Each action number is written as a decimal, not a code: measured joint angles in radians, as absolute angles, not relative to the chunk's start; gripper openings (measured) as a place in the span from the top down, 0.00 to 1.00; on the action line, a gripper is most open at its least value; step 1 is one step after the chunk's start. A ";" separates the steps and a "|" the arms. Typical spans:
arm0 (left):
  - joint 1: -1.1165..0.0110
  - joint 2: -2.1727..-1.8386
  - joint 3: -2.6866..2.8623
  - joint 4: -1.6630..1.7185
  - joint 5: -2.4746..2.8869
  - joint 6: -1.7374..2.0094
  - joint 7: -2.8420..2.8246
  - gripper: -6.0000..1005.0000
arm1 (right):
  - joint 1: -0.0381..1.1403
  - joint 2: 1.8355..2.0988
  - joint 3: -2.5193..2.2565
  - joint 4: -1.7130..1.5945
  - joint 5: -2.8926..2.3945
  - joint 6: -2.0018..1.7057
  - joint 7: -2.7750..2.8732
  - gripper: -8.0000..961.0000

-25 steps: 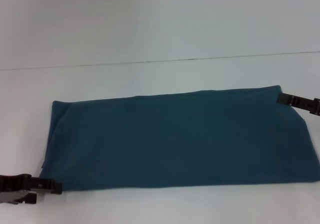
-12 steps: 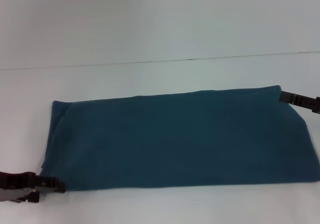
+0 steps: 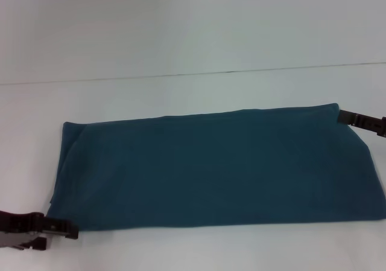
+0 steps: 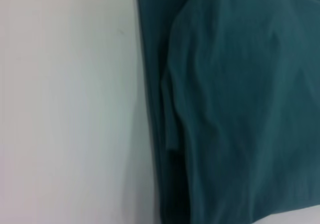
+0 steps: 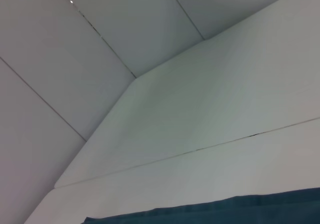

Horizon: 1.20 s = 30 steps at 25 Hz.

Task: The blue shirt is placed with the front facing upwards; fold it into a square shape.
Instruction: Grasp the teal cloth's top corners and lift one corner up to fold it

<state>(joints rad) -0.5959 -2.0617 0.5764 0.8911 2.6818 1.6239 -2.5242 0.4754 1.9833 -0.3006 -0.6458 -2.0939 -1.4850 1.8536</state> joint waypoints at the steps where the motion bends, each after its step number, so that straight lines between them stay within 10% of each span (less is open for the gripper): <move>1: -0.598 -2.062 0.577 0.891 2.686 1.620 -2.525 0.09 | 0.475 1.983 -0.301 -0.646 -2.094 -1.485 1.853 0.43; 30: -0.655 -2.053 0.574 0.853 2.665 1.593 -2.514 0.09 | 0.475 1.980 -0.302 -0.646 -2.081 -1.485 1.853 0.43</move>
